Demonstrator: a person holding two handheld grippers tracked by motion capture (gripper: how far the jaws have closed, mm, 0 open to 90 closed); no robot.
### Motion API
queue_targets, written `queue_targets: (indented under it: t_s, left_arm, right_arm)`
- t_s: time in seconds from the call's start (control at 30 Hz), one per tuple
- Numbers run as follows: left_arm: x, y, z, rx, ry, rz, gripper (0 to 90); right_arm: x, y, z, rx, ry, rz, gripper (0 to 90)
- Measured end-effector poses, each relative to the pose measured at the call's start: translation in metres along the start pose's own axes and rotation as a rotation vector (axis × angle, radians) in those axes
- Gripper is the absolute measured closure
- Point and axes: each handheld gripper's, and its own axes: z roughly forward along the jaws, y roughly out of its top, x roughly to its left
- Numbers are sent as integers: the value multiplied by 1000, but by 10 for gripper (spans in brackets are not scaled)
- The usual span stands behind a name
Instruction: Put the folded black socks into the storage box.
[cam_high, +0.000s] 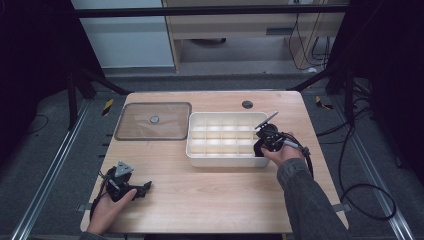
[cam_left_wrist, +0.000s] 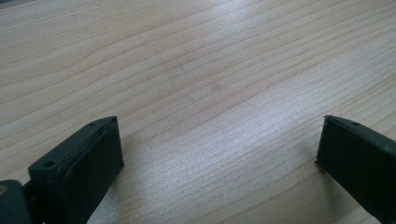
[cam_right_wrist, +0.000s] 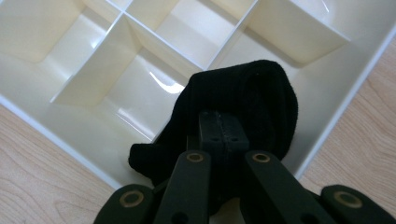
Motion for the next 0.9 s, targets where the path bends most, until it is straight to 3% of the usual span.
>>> queue_targets:
  t_s: [0.13, 0.37, 0.4, 0.9]
  left_arm:
    - [0, 0, 0, 0, 0, 0, 0]
    - [0, 0, 0, 0, 0, 0, 0]
    - [0, 0, 0, 0, 0, 0, 0]
    - [0, 0, 0, 0, 1, 0, 0]
  right_arm:
    - [1, 0, 2, 10, 2, 13, 900]
    - [-1, -1, 4, 14, 3, -8, 900]
    - [0, -1, 4, 17, 16, 11, 900]
    - [-2, -3, 9, 25, 36, 31, 900]
